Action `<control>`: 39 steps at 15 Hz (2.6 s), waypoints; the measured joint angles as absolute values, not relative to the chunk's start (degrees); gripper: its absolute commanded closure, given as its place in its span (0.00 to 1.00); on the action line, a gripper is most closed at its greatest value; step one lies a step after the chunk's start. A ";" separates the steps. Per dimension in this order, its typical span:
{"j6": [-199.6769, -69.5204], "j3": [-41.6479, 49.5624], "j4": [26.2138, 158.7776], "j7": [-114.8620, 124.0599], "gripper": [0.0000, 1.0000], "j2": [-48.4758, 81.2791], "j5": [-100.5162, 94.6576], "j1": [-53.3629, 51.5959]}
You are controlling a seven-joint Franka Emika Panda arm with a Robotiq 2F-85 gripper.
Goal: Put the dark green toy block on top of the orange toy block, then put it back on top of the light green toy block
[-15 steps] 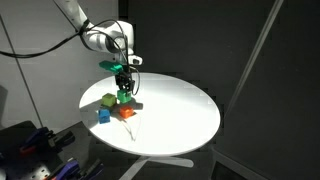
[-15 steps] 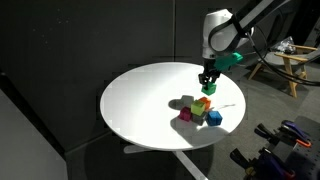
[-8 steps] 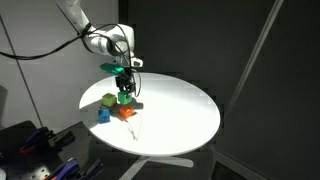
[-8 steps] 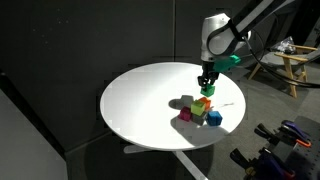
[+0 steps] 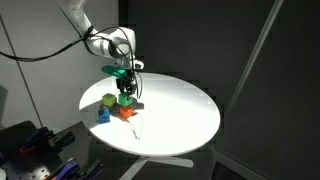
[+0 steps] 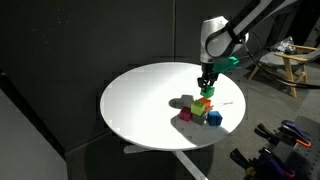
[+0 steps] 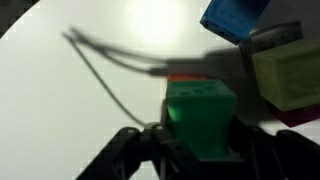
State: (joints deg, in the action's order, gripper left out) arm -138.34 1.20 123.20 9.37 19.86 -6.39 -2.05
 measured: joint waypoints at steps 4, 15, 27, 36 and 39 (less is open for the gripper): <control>-138.35 1.56 122.75 8.55 0.74 20.47 -6.39 -2.01; -138.35 2.18 122.28 7.43 0.74 22.32 -6.39 -1.92; -138.35 2.18 120.40 7.40 0.74 24.10 -6.39 -1.93; -138.34 1.80 119.78 7.39 0.74 25.20 -6.39 -2.21; -138.34 1.75 119.77 7.39 0.17 25.36 -6.39 -2.25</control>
